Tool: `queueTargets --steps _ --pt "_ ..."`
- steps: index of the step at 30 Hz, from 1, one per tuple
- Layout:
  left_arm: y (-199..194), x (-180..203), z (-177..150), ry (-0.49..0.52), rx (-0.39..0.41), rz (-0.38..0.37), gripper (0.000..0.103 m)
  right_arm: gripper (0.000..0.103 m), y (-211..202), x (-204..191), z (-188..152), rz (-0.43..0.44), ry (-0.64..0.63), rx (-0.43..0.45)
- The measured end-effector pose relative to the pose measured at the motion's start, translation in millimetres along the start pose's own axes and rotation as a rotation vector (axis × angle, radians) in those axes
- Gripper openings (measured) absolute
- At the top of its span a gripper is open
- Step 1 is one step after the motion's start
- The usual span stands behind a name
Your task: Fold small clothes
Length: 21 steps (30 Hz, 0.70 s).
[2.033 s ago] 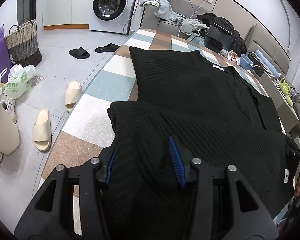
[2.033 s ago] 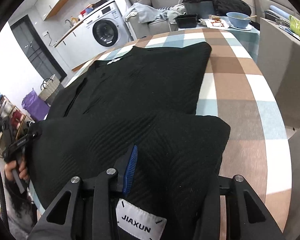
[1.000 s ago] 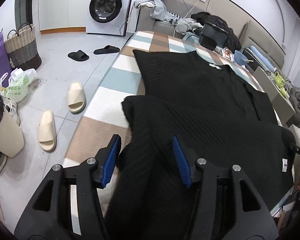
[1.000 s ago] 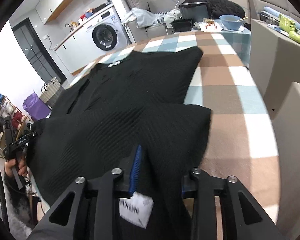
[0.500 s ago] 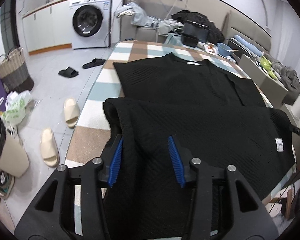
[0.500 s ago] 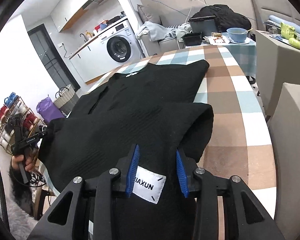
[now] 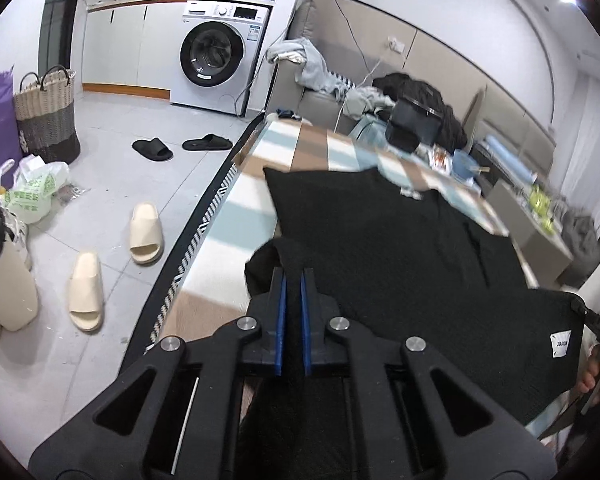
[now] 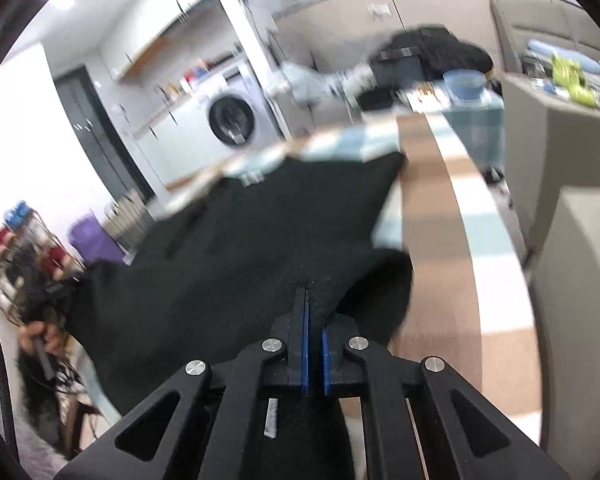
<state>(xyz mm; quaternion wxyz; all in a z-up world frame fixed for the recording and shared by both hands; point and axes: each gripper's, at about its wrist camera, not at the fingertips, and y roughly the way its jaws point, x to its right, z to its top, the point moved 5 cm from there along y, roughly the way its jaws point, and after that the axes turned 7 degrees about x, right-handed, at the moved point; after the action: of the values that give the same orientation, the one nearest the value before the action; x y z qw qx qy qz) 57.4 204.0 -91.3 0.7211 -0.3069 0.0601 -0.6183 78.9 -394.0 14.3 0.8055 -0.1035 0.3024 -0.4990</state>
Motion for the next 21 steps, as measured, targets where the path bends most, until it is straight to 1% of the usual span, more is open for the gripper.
queueTargets --steps 2,4,6,7,10,11,13,16,17,18,19,20,21 --pt "8.7 -0.5 11.5 0.001 0.011 0.008 0.004 0.005 0.2 -5.3 22.0 0.019 0.010 0.067" --pt "21.1 -0.9 24.1 0.003 0.024 0.011 0.004 0.005 9.5 -7.1 37.4 0.004 0.028 0.100" --pt "40.9 -4.0 33.5 0.001 0.019 0.034 0.004 0.005 28.7 -3.2 46.7 -0.057 0.035 0.110" --pt "51.7 -4.0 36.7 0.005 0.012 0.048 0.004 0.005 39.2 0.2 48.3 -0.090 0.043 0.104" --pt "85.5 -6.4 34.6 0.009 -0.039 0.066 0.004 0.005 75.5 17.2 42.2 -0.196 0.075 0.028" --pt "93.6 -8.7 31.7 0.014 -0.058 0.077 0.004 0.005 86.6 22.8 37.3 -0.212 0.098 -0.002" --pt "106.7 -9.2 24.4 0.022 -0.089 0.092 0.004 0.005 97.0 32.3 30.5 -0.246 0.117 -0.034" --pt "114.6 -6.9 15.7 0.027 -0.130 0.099 0.005 0.005 101.9 42.4 20.5 -0.252 0.135 -0.089" --pt "111.6 -5.9 14.8 0.031 -0.128 0.098 0.005 0.008 100.5 43.6 19.1 -0.251 0.132 -0.091" --pt "109.3 -4.4 13.1 0.034 -0.120 0.098 0.005 0.014 96.5 44.6 16.8 -0.250 0.129 -0.089" --pt "105.0 -5.1 11.7 0.038 -0.118 0.104 0.007 0.017 91.4 45.8 14.2 -0.247 0.133 -0.094" --pt "102.7 -5.4 9.9 0.035 -0.121 0.105 0.008 0.023 87.0 47.2 11.4 -0.240 0.141 -0.099" --pt "99.0 -6.3 7.1 0.024 -0.124 0.105 0.013 0.029 83.1 48.3 8.6 -0.234 0.149 -0.104"
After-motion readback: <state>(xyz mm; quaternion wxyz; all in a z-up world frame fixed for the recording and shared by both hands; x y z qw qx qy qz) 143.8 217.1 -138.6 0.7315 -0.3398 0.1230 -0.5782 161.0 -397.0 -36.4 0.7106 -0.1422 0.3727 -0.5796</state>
